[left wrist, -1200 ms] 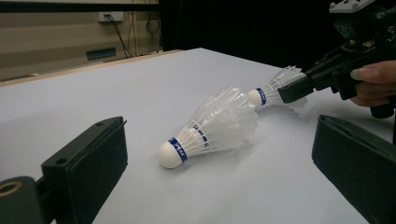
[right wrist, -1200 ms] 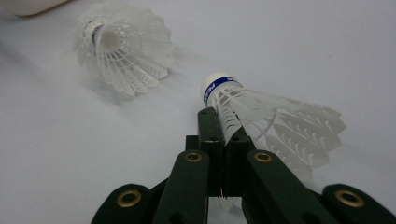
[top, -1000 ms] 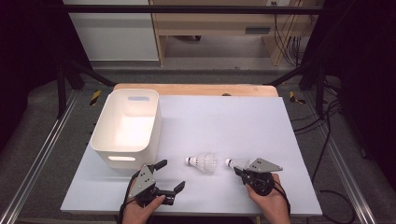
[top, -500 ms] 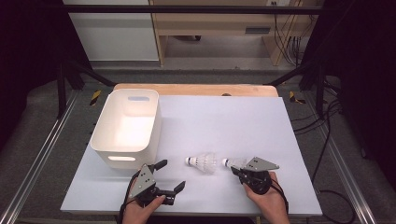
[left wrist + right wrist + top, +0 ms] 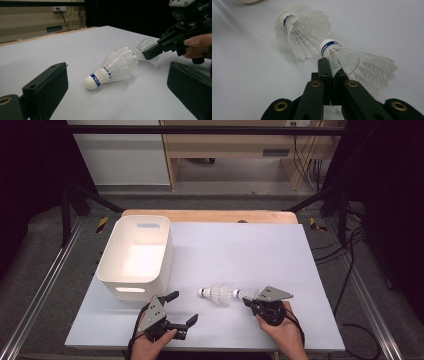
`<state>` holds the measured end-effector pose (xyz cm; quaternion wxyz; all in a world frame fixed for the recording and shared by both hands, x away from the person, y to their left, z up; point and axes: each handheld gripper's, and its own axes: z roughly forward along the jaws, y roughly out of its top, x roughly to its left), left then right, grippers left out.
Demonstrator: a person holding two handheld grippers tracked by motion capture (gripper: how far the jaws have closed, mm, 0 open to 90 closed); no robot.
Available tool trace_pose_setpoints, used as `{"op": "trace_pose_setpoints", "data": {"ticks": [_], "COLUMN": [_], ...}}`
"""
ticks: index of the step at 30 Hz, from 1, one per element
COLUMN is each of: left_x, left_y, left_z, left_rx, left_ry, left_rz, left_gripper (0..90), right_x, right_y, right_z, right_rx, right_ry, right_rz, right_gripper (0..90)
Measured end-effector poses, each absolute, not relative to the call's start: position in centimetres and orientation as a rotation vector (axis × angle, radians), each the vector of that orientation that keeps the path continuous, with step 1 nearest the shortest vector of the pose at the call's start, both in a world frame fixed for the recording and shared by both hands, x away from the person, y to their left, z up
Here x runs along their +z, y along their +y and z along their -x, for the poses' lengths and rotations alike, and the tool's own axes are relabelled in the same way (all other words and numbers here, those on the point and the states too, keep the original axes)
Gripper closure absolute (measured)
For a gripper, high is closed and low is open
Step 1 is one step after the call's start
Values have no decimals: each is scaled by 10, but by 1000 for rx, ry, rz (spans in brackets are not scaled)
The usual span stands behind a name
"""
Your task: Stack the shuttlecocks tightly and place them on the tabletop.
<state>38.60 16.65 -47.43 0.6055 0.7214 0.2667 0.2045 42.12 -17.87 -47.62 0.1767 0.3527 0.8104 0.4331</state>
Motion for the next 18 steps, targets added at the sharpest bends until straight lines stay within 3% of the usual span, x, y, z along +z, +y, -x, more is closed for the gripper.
{"op": "trace_pose_setpoints", "data": {"ticks": [18], "left_x": [-475], "left_y": [169], "left_z": [-387], "left_rx": [474], "left_ry": [630], "left_rz": [-1662], "left_gripper": [32], "right_x": [-475], "right_y": [-168], "right_z": [-427], "right_rx": [1262], "right_ry": [2353], "right_rz": [-916], "right_gripper": [892]}}
